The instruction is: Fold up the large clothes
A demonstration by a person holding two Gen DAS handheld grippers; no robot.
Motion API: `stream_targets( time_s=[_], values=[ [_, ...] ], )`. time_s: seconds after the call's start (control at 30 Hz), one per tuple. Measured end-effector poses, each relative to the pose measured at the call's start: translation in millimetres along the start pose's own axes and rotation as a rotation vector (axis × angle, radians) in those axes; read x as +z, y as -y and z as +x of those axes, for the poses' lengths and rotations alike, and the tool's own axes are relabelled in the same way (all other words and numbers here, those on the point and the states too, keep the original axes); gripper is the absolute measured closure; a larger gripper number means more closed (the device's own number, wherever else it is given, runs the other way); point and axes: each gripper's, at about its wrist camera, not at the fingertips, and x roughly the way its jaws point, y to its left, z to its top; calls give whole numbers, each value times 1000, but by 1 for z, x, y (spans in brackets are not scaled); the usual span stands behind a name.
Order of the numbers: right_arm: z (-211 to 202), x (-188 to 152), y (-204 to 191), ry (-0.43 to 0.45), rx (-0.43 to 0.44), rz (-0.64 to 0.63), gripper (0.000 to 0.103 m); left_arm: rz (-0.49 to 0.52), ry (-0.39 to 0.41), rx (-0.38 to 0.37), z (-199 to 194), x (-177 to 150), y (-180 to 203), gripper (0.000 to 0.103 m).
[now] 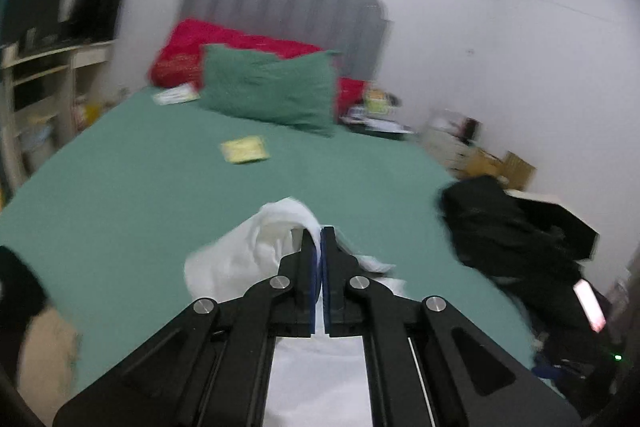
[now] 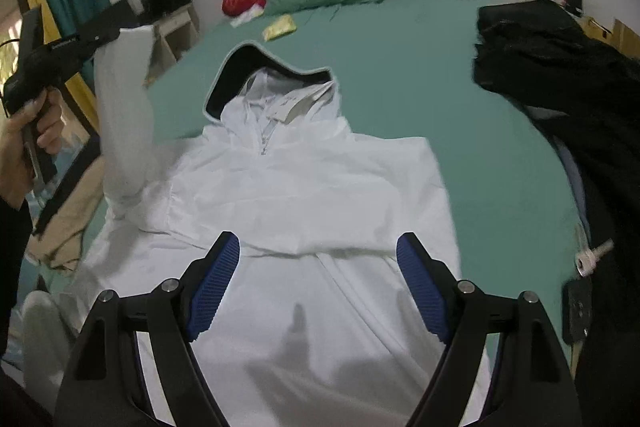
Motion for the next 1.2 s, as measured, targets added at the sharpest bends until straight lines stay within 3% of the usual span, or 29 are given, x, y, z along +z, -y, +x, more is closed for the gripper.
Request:
stream_targets(
  time_s=[0.1, 0.17, 0.33, 0.37, 0.43, 0.47, 0.5, 0.57, 0.63, 0.77, 0.8, 0.87, 1.0, 1.03, 1.07, 1.1, 1.2],
  values=[
    [-17, -11, 19, 19, -3, 51, 22, -16, -118, -102, 24, -26, 51, 101],
    [-28, -18, 32, 24, -20, 66, 22, -5, -209, -126, 45, -54, 83, 100],
    [-44, -31, 60, 24, -53, 104, 22, 20, -596, -232, 100, -163, 136, 100],
    [-42, -33, 63, 11, -74, 97, 22, 34, -637, -234, 100, -181, 139, 99],
    [-34, -34, 60, -6, -121, 44, 22, 74, -656, -200, 84, -202, 136, 95],
    [-27, -32, 56, -13, -127, 20, 22, 62, -658, -196, 77, -204, 127, 87],
    [-20, -28, 53, -17, -118, 5, 22, 45, -655, -197, 69, -204, 117, 73],
    [-6, -17, 44, -14, -93, -22, 22, 7, -631, -184, 49, -191, 86, 63],
    [10, -3, 25, 2, -67, -75, 22, 4, -590, -147, 27, -172, 60, 63],
    [60, 27, -14, -32, -23, -136, 25, 61, -502, 45, 12, -137, -7, 63],
    [73, 32, -23, -48, 3, -142, 31, 74, -484, 109, 12, -133, -27, 63],
    [107, 38, -43, -107, 13, -166, 40, 81, -459, 158, 16, -130, -50, 63],
    [166, 36, -61, -223, -52, -214, 64, 117, -489, 184, 49, -144, -80, 63],
    [171, 35, -60, -228, -60, -212, 67, 115, -516, 176, 55, -144, -86, 63],
    [168, 36, -60, -206, -67, -212, 81, 108, -531, 168, 60, -149, -92, 73],
    [162, 39, -58, -192, -63, -208, 95, 102, -520, 169, 64, -155, -97, 102],
    [130, 49, -53, -111, -65, -210, 100, 36, -469, 192, 63, -159, -111, 103]
  ],
)
